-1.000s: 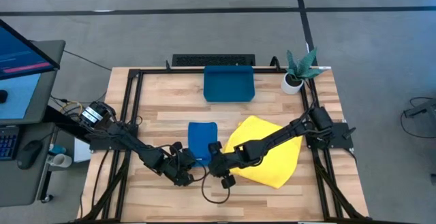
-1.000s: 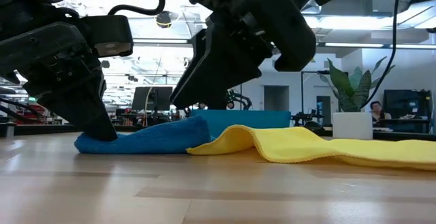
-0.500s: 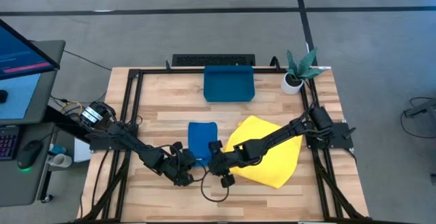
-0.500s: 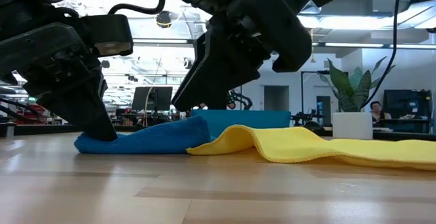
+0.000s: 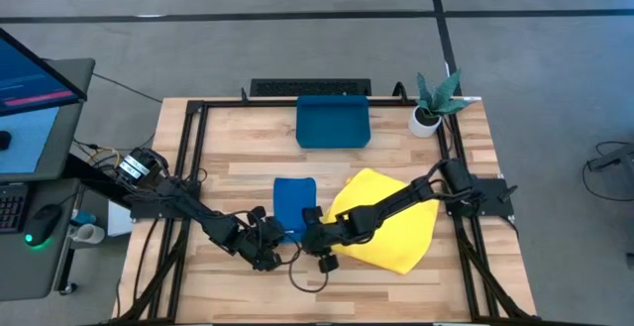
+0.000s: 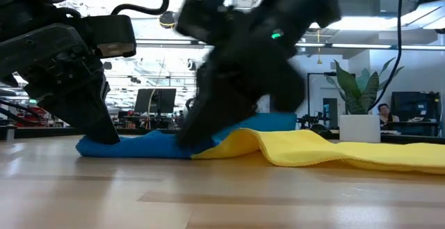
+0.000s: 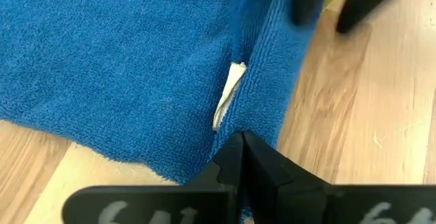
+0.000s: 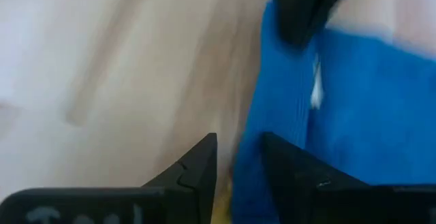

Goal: Roll microfiber towels into tight, uniform cylinder then place into a basket
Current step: Roll the blue microfiber cloth

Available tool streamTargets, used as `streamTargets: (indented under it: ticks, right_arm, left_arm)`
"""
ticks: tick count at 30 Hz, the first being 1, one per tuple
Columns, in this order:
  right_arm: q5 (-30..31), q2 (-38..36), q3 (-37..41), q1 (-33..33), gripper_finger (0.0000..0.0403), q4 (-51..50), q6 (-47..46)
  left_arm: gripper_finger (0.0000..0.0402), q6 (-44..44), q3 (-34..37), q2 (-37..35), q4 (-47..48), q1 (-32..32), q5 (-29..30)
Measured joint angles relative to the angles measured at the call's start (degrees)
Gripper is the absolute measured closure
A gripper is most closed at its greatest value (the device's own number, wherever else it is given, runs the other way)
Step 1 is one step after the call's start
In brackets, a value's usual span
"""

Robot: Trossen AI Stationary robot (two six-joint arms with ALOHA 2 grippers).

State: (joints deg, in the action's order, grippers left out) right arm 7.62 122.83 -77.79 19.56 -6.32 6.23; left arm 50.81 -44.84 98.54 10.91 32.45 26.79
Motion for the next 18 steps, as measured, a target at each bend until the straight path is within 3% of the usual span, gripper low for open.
streamTargets:
  ticks: [18]
  right_arm:
    - [3.12,-0.86,0.13,-1.03,0.0262,-3.76,-1.90]
  left_arm:
    - [0.0401,0.37,-0.02,0.00,0.20,0.07,-0.42]
